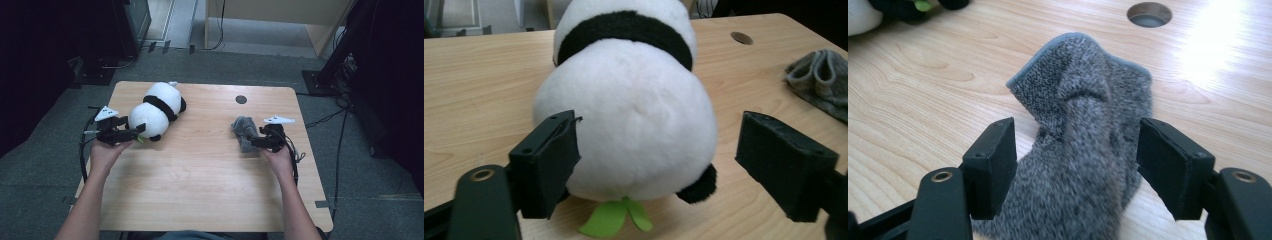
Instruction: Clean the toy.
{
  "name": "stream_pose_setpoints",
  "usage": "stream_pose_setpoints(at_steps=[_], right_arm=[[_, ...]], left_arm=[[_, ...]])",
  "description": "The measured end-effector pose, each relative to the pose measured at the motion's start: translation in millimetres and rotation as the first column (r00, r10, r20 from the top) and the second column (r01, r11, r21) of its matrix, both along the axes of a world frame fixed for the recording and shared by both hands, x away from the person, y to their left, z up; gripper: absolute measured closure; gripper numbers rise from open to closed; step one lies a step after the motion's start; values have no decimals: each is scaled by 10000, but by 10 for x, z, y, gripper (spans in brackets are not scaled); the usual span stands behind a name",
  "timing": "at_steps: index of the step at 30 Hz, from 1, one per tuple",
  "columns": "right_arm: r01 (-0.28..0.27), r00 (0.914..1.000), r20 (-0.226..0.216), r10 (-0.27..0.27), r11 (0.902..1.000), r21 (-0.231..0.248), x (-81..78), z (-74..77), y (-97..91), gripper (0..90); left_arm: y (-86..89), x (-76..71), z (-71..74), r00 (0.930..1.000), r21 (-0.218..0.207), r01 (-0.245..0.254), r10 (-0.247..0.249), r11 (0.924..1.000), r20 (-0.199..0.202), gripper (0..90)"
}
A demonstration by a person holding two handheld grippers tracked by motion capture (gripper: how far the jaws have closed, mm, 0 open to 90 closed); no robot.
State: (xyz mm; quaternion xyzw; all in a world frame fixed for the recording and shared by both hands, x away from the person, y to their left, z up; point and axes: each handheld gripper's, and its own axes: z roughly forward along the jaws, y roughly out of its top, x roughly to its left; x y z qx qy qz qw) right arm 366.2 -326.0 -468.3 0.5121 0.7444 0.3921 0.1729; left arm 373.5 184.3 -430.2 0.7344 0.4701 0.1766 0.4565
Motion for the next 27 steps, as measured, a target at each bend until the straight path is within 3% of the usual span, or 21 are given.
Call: stream_pose_setpoints(at_steps=[2, 8, 12, 15, 19, 23, 25, 27], right_arm=[[92, 9999, 39, -93, 9999, 115, -40, 17, -39, 330], [235, 9996, 143, -237, 9996, 123, -147, 58, -163, 336], [341, 9992, 181, -345, 9992, 221, -210, 57, -253, 352], [457, 9988, 136, -463, 9982, 395, -259, 27, -353, 376], [604, 9980, 175, -604, 9982, 60, -321, -21, -462, 397], [781, 9963, 347, -782, 9969, 36, -374, -98, -535, 397], [901, 9947, 491, -900, 9959, -7, -389, -125, -555, 397], [1050, 9932, 503, -1047, 9945, -38, -382, -146, -581, 398]], left_arm=[[-6, -72, 16, 9998, -42, 143, -142, 9999, 126, 227], [-57, -246, 45, 9982, -62, 500, -498, 9987, 326, 238], [-135, -351, 17, 9942, -183, 1024, -1017, 9946, 363, 241], [-218, -423, -27, 9880, 105, 1502, -1505, 9886, 341, 249], [-297, -492, -101, 9800, 139, 1940, -1944, 9809, 426, 249], [-356, -556, -202, 9612, -84, 2731, -2725, 9619, 434, 300], [-387, -579, -257, 9575, -51, 2877, -2875, 9577, 239, 294], [-408, -598, -301, 9526, 161, 3023, -3027, 9531, 312, 294]])
